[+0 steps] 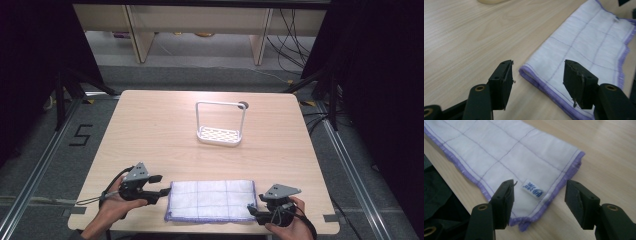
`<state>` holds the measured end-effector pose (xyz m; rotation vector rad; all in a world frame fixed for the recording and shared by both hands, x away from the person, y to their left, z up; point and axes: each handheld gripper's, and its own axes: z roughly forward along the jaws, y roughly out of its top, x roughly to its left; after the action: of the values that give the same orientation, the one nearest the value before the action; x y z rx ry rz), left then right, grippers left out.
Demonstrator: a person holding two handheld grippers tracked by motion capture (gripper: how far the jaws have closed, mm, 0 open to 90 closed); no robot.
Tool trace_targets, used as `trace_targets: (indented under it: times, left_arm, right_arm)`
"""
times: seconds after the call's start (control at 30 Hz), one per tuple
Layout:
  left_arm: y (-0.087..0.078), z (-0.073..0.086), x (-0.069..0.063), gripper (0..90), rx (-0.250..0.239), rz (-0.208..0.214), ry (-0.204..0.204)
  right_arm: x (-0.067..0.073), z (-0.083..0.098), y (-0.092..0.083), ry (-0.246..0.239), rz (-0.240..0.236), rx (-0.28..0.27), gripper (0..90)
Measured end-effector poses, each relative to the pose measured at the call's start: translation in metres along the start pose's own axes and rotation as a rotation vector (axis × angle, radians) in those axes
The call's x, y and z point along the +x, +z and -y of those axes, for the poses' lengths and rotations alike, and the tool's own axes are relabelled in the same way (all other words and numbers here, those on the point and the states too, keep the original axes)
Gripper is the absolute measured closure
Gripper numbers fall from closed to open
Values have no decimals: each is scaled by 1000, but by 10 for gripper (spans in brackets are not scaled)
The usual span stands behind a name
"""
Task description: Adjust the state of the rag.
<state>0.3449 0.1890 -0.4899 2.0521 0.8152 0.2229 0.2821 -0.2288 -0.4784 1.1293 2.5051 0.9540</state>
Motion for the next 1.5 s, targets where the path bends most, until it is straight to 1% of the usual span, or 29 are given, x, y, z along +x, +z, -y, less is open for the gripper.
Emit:
trace_targets:
  times: [0.03, 0.07, 0.1, 0.13, 0.17, 0.2, 0.23, 0.27, 0.3, 0.37, 0.4, 0.43, 0.47, 0.5, 0.57, 0.6, 0.67, 0.73, 0.9, 0.93, 1.0, 1.07, 1.1, 1.2, 1.23, 1.27, 1.3, 1.43, 1.5]
  left_arm:
    - [3, -1, 2, 398, 11, -8, 5]
    - [8, -2, 3, 394, 9, -9, -16]
    - [11, -3, 4, 392, 23, -3, -20]
    - [15, -4, 5, 389, 29, 3, -26]
    - [19, -5, 6, 386, 39, -2, -28]
    - [22, -6, 6, 385, 39, -1, -36]
    - [24, -6, 7, 388, 67, 5, -12]
    - [28, -7, 6, 392, 55, 7, -32]
    - [29, -7, 6, 393, 68, 9, -19]
    - [34, -6, 5, 399, 98, 5, 14]
    - [36, -6, 4, 401, 100, 7, 10]
    - [38, -6, 5, 407, 127, 12, 32]
    - [39, -6, 5, 424, 142, 33, 51]
    - [41, -5, 2, 444, 150, 31, 45]
    - [43, -3, -1, 473, 164, 15, 94]
    - [43, -4, -2, 492, 166, 19, 93]
    - [41, -4, -2, 545, 176, 14, 114]
    - [41, -2, -3, 609, 165, 30, 105]
    - [40, -2, -11, 758, 167, 32, 179]
    - [40, -1, -12, 770, 165, 31, 161]
    - [39, 0, -11, 788, 162, 34, 163]
    - [36, 0, -13, 799, 175, 26, 209]
    - [36, 1, -14, 801, 176, 26, 218]
    - [33, 2, -16, 804, 180, 21, 234]
    - [31, 3, -17, 806, 183, 19, 243]
    - [30, 4, -17, 806, 185, 27, 242]
    - [28, 5, -18, 807, 178, 25, 231]
    - [21, 9, -21, 806, 192, 32, 237]
    - [19, 12, -24, 805, 185, 33, 222]
  right_arm:
    - [1, 0, 1, 2, -5, 11, 410]
    - [2, 1, 2, 3, -1, 9, 403]
    - [1, 1, 4, -19, -5, 10, 398]
    - [3, 2, 6, -10, 4, -1, 397]
    - [5, 2, 4, 5, 14, 37, 396]
    - [6, 4, 6, -1, 21, 28, 396]
    - [6, 4, 5, 1, 18, 46, 395]
    - [8, 4, 5, 19, 14, 55, 395]
    - [8, 4, 7, 26, 17, 45, 394]
    - [7, 5, 7, 10, 29, 71, 393]
    - [8, 6, 8, 17, 28, 78, 395]
    - [9, 6, 7, 20, 26, 99, 395]
    - [9, 7, 9, 31, 27, 90, 395]
    - [9, 8, 9, 15, 26, 110, 399]
    - [9, 9, 11, 6, 43, 129, 415]
    - [8, 10, 13, -8, 52, 120, 419]
    - [8, 10, 13, 14, 37, 130, 451]
    - [8, 10, 12, 11, 34, 130, 492]
    - [4, 11, 13, 27, 15, 110, 616]
    - [4, 11, 12, 43, 8, 109, 635]
    - [1, 12, 12, 41, 3, 98, 670]
    - [0, 12, 14, 38, -10, 79, 754]
    - [-1, 11, 13, 14, -15, 84, 799]
    - [-3, 7, 17, -9, -17, 79, 835]
    - [-4, 4, 17, -10, -27, 98, 839]
    - [-6, 2, 20, -3, -31, 88, 842]
    - [-12, -2, 22, -40, -27, 92, 844]
    - [-27, -18, 32, -68, -31, 107, 845]
    - [-34, -29, 41, -80, -38, 102, 845]
